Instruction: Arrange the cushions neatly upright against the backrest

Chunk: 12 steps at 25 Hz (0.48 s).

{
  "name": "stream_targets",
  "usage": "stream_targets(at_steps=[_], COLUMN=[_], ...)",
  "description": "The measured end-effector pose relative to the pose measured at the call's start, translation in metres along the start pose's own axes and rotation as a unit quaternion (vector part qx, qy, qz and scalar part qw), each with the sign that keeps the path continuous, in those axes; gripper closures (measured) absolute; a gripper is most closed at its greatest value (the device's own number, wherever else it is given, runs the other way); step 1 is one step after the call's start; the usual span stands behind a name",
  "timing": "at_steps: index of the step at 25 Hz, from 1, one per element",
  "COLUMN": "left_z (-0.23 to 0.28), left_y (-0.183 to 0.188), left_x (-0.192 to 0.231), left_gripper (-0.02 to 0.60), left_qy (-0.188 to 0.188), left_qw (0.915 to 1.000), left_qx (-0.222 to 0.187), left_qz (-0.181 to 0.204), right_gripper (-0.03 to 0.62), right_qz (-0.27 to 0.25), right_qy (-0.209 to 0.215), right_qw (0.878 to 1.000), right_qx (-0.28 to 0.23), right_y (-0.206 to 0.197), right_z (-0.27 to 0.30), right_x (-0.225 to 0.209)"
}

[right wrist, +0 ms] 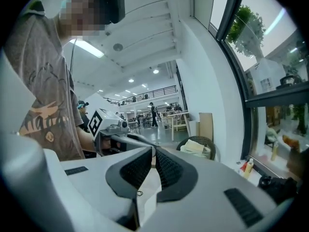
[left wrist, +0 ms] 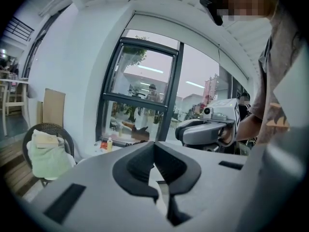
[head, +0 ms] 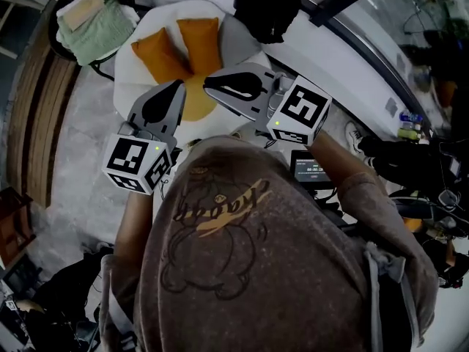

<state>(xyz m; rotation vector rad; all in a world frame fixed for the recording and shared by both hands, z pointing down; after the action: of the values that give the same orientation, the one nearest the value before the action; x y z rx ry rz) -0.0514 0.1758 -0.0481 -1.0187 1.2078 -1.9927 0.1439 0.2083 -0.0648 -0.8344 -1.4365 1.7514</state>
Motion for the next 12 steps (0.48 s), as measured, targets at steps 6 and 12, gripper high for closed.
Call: stream_targets(at_steps=[6, 12], left_z=[0.001, 0.01], left_y=[0.0, -0.011], left_x=[-0.007, -0.007], left_gripper=[0.577, 0.577], left_qy=[0.0, 0.004], left_qw=[1.0, 0.9998], left_qx=[0.006, 0.017], left_qz=[-0.001, -0.011], right_gripper=[0.554, 0.554], right_qz=[0.006, 0.015], right_qy=[0.006, 0.015], right_qw=[1.0, 1.0], right_qx=[0.007, 0.017], right_y=[-0.001, -0.014], right_z=[-0.005, -0.007], right_x=[0.0, -0.009])
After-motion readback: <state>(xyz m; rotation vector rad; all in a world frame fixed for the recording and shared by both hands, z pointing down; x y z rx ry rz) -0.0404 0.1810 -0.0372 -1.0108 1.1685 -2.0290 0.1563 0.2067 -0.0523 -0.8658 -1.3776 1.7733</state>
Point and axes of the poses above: the fingertips, and each gripper's own axes: z forward along the fingers, x to its left, y out of its top, the point moved 10 cm from there along -z, backward along the fingers, and after that the axes turned 6 degrees about -z, right-handed, at the moved point
